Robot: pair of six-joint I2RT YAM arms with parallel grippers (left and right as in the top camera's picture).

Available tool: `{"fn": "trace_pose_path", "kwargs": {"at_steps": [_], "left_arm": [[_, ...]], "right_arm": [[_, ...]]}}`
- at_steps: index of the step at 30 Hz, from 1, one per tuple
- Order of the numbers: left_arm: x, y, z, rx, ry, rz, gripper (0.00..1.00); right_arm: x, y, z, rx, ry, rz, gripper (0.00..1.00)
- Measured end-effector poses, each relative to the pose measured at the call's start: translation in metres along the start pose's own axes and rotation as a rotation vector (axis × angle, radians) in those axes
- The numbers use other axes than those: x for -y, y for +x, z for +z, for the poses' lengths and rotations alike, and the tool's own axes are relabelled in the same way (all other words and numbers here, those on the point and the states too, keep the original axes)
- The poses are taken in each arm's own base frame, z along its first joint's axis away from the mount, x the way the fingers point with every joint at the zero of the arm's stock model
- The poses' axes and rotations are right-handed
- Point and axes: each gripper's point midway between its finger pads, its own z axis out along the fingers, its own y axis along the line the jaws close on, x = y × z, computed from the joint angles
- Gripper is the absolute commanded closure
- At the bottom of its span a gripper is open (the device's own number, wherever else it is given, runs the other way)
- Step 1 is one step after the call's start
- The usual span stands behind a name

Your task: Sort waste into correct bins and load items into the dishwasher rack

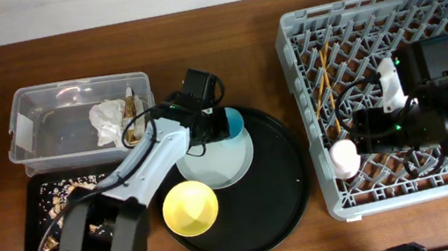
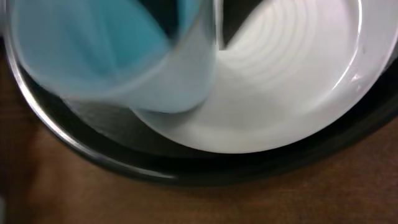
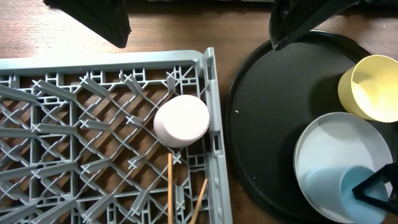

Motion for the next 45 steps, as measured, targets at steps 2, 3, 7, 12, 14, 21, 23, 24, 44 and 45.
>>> {"fn": "trace_pose_path", "kwargs": {"at_steps": [2,3,7,12,14,21,23,24,44,45], "left_arm": [[0.000,0.000,0.000,0.001,-0.001,-0.005,0.99],[0.000,0.000,0.000,0.002,-0.001,-0.004,0.99],[-0.001,0.002,0.000,-0.012,-0.006,-0.006,1.00],[0.011,0.005,-0.036,-0.080,0.068,-0.004,1.00],[0.025,-0.012,-0.079,-0.047,0.180,-0.009,1.00],[0.075,-0.058,-0.276,0.243,0.817,0.122,1.00],[0.083,-0.050,-0.301,0.238,0.936,0.171,1.00],[0.087,-0.045,-0.311,0.218,0.998,0.192,1.00],[0.131,0.000,-0.338,0.048,1.265,0.344,1.00],[0.133,0.001,-0.338,0.045,1.267,0.349,1.00]], "right_arm": [[0.000,0.000,0.000,0.000,0.000,-0.014,0.27],[0.000,0.000,0.000,0.002,0.000,-0.017,0.27],[-0.003,-0.011,0.000,0.044,-0.013,-0.025,0.26],[-0.024,-0.033,-0.004,0.134,-0.126,-0.059,0.13],[-0.036,-0.041,-0.007,0.167,-0.191,-0.075,0.04],[-0.102,-0.061,-0.040,0.306,-0.570,-0.291,0.01],[-0.118,-0.066,-0.054,0.361,-0.668,-0.356,0.02],[-0.126,-0.069,-0.062,0.395,-0.719,-0.395,0.01],[-0.186,-0.040,-0.129,0.494,-1.274,-0.772,0.01],[-0.187,-0.040,-0.129,0.506,-1.275,-0.786,0.02]]}}
